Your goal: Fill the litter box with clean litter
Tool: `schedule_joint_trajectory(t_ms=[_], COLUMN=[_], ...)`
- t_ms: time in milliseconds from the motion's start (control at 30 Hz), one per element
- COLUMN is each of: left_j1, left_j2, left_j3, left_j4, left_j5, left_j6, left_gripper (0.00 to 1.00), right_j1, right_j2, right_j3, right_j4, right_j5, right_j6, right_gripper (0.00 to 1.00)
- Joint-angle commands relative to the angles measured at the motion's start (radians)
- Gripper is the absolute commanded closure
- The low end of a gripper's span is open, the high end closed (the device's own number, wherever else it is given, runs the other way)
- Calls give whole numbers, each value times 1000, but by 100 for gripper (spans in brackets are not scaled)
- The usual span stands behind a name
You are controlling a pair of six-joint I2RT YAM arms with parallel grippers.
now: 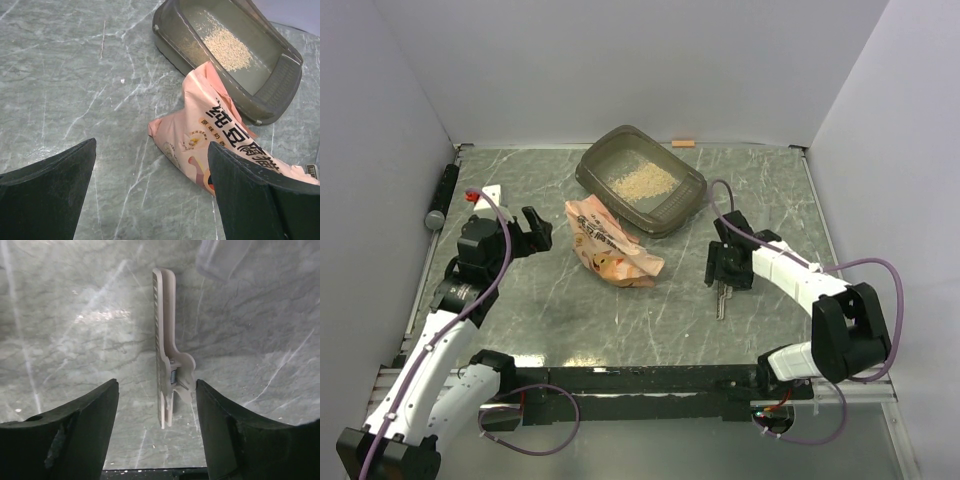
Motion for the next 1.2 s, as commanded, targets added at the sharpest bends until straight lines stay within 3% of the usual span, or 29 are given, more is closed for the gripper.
schedule_joint_trajectory(t_ms=[0, 233, 500, 633, 900, 1033, 1167], left_j1=[-3, -1, 34, 118, 155, 157, 157], left_j2=[23, 178, 457, 665, 908, 1066, 1141], left_j3=[29, 188, 418, 535, 731, 864, 901], left_j4=[31, -10, -13, -73, -174, -296, -326], left_j5=[36, 158, 384, 680, 866, 1062, 1147], left_j6=[-3, 37, 167, 207, 299, 373, 376], left_gripper=[3, 3, 3, 3, 3, 3, 3], right_j1=[2, 43, 270, 318, 318, 318, 318], right_j2=[-60, -115, -110, -153, -317, -382, -440], right_j3=[107, 278, 351, 294, 173, 127, 108], right_j4=[-41, -50, -68, -59, -44, -57, -79], right_j5=[9, -167, -117, -97, -99, -94, -77], right_j6=[-27, -105, -96, -75, -75, -73, -79], right_gripper=[28, 26, 25, 25, 24, 23, 23])
